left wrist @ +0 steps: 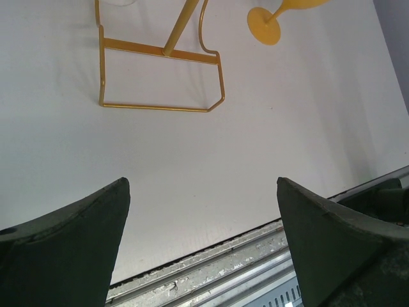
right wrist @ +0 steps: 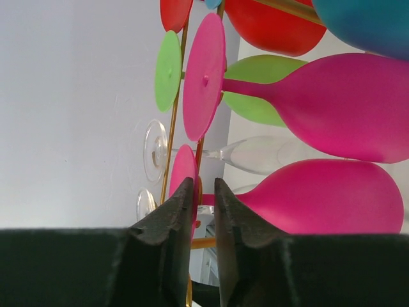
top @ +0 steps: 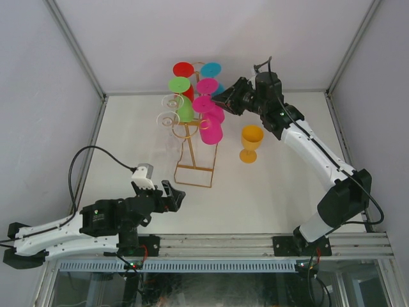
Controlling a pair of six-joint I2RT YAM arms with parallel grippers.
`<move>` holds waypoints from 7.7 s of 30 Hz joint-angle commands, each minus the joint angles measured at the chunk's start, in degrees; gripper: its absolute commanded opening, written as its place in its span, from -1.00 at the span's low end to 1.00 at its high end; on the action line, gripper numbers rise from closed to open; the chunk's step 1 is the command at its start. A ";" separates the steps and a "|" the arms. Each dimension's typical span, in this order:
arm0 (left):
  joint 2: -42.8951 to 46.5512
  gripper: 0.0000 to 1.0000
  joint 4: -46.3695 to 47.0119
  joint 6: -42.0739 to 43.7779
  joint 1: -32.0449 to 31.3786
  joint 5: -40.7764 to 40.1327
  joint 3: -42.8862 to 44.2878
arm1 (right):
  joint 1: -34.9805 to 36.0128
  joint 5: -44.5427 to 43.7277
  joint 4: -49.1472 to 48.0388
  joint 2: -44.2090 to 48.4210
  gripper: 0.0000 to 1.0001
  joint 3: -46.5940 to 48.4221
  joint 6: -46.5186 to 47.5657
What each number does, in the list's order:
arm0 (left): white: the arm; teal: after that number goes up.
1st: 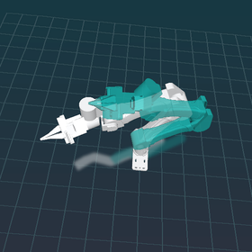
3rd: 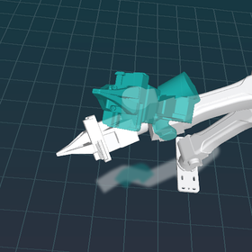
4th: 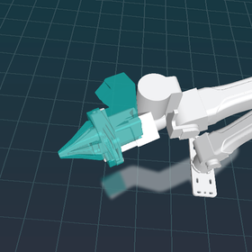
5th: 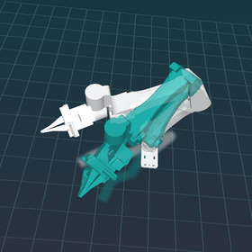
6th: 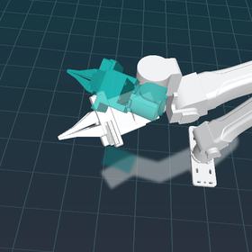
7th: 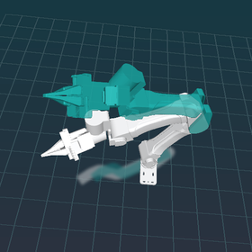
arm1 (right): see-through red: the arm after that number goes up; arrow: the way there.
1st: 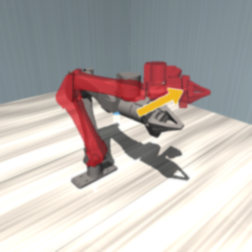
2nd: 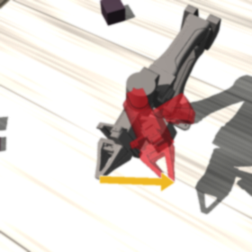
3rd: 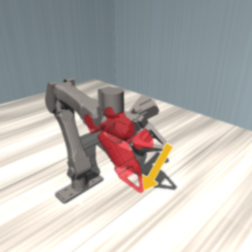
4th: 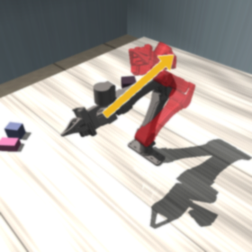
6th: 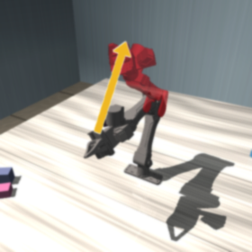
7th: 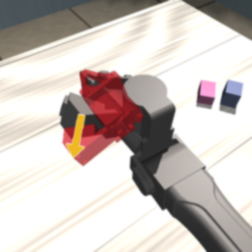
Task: Take the wine glass off the wine glass rack
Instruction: Pick up the wine glass from the wine rack, then place the wine glass at the center of the board.
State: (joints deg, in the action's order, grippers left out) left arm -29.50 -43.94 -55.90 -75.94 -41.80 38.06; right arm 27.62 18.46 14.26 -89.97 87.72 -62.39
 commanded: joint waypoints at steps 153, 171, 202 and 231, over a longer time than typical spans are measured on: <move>7.92 1.00 9.03 -3.58 0.44 0.84 -4.29 | 3.69 0.78 2.82 49.40 -1.00 -31.35 7.16; 14.10 1.00 28.45 3.86 0.53 9.80 -9.01 | 4.55 5.39 4.48 62.21 -1.00 -47.38 4.28; -8.29 0.42 56.30 1.48 0.53 34.06 -6.11 | 11.50 15.86 -11.29 53.49 -1.00 -50.98 3.64; -6.03 -0.67 60.03 1.37 0.53 30.90 -9.81 | 14.13 16.22 -13.69 52.65 -1.00 -50.96 4.73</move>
State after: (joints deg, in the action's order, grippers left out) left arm -35.83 12.80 -54.98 -75.72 -10.90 28.18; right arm 40.97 33.56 3.66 -37.26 36.36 -58.96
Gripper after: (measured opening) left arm 0.186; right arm 0.003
